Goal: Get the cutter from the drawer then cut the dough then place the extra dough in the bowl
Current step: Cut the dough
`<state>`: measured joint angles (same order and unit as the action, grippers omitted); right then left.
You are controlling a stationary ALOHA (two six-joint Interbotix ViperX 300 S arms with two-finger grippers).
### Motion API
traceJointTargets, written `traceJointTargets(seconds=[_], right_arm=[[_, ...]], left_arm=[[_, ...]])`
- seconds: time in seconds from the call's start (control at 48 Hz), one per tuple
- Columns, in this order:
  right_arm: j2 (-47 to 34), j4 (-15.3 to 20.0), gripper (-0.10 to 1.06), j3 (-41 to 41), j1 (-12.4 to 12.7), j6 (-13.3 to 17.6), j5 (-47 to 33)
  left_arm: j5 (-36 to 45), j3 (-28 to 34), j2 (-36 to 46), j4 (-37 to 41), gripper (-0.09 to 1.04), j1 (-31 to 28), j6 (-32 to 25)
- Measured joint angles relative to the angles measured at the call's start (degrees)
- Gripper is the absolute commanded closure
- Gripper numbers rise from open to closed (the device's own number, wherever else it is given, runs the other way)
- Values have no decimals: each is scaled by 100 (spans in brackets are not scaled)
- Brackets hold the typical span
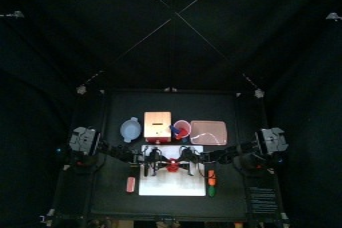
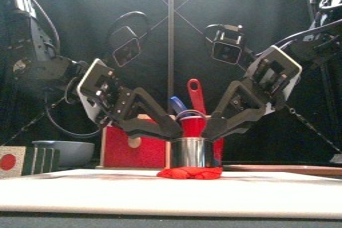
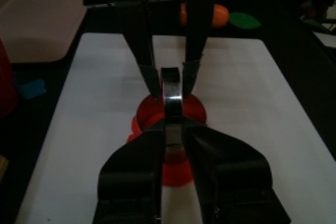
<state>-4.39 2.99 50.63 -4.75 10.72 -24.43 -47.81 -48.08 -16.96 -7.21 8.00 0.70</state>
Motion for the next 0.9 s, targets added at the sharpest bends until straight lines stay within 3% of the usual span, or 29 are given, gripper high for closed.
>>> traceJointTargets(seconds=[0.375, 0.646, 0.896], right_arm=[[0, 0, 29, 0, 0, -9, 35], [0, 0, 42, 0, 9, -9, 70], [0, 0, 43, 0, 9, 0, 88]], left_arm=[[149, 0, 0, 0, 36, 0, 0], [185, 18, 0, -9, 36, 0, 0], [176, 18, -26, -9, 36, 0, 0]])
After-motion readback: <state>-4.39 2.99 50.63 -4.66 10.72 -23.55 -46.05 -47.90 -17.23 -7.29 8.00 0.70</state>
